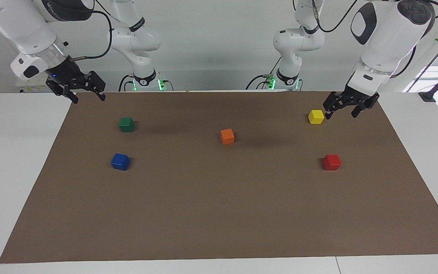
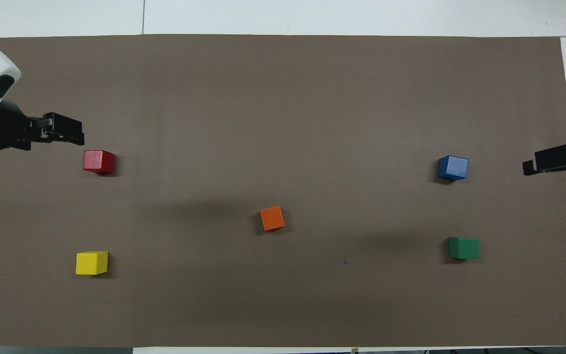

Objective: Transfer red block to right arm and stack on blue block
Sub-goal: 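Lower the left gripper onto the red cube while the right gripper advances, then grasp and lift the red cube with the left gripper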

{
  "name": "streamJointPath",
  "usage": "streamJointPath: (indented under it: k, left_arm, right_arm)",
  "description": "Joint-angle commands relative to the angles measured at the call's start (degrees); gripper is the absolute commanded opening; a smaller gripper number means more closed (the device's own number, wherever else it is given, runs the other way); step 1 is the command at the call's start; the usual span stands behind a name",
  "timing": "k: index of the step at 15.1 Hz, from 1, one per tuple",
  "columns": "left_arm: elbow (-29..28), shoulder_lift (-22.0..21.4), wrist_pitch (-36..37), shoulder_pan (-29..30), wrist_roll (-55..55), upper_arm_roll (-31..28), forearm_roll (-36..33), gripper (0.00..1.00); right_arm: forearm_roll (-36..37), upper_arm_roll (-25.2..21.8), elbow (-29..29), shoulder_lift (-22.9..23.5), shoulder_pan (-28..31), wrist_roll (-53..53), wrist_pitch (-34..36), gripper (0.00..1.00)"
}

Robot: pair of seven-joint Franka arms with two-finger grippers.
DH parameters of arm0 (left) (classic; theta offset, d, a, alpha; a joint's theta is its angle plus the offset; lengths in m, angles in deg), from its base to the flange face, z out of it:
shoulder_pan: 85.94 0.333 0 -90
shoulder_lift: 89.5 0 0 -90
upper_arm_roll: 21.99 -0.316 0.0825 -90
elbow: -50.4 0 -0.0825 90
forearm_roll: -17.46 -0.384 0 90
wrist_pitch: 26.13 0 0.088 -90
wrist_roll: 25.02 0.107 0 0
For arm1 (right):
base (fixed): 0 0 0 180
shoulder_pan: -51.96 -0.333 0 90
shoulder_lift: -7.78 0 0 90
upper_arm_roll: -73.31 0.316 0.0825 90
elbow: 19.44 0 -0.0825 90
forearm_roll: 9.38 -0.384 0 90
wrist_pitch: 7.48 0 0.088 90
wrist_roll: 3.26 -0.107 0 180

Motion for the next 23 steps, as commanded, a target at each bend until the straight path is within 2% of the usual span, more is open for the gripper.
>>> streamJointPath:
  k: [1, 5, 7, 12, 16, 19, 21, 22, 23]
  left_arm:
    - [-2.4, 2.8, -5.0, 0.1, -0.1, -0.3, 0.5, 1.00]
    - [-7.7, 5.3, -11.8, -0.1, 6.4, -3.6, 0.5, 1.00]
    - [-8.9, 8.1, -15.9, 0.0, 7.4, -4.3, 0.5, 1.00]
    - [-18.4, 10.1, -32.2, 0.1, 7.9, -5.6, 0.2, 1.00]
    - [-18.8, 14.0, -35.2, 0.1, 10.9, -6.8, 0.2, 1.00]
    - [-21.3, 14.7, -37.8, 0.1, 10.7, -6.7, 0.2, 1.00]
    - [-22.8, 14.7, -39.5, 0.0, 11.0, -6.8, 0.2, 1.00]
    - [-23.3, 14.7, -39.6, 0.0, 11.1, -6.8, 0.2, 0.95]
    - [-23.7, 14.5, -39.4, 0.0, 11.1, -6.8, 0.2, 0.84]
  right_arm:
    - [-8.6, 0.4, -6.3, -2.2, 3.2, 5.8, -2.1, 1.00]
    - [-22.9, 0.4, -12.7, -2.6, 6.2, 14.6, -3.4, 1.00]
    - [-31.3, 0.4, -15.9, -1.7, 7.1, 19.5, -3.4, 1.00]
    - [-50.9, 0.4, -24.4, -1.3, 6.9, 24.9, -1.3, 1.00]
    - [-63.9, 0.5, -30.3, -1.5, 6.1, 29.2, 2.2, 1.00]
    - [-74.2, 0.6, -35.0, -1.6, 3.0, 32.4, 4.7, 1.00]
    - [-82.4, 0.6, -38.5, -2.6, -1.3, 34.0, 5.2, 1.00]
    - [-86.5, 0.5, -39.9, -3.5, -3.4, 34.2, 5.1, 1.00]
    - [-90.5, 0.6, -41.0, -3.8, -5.9, 34.2, 5.2, 1.00]
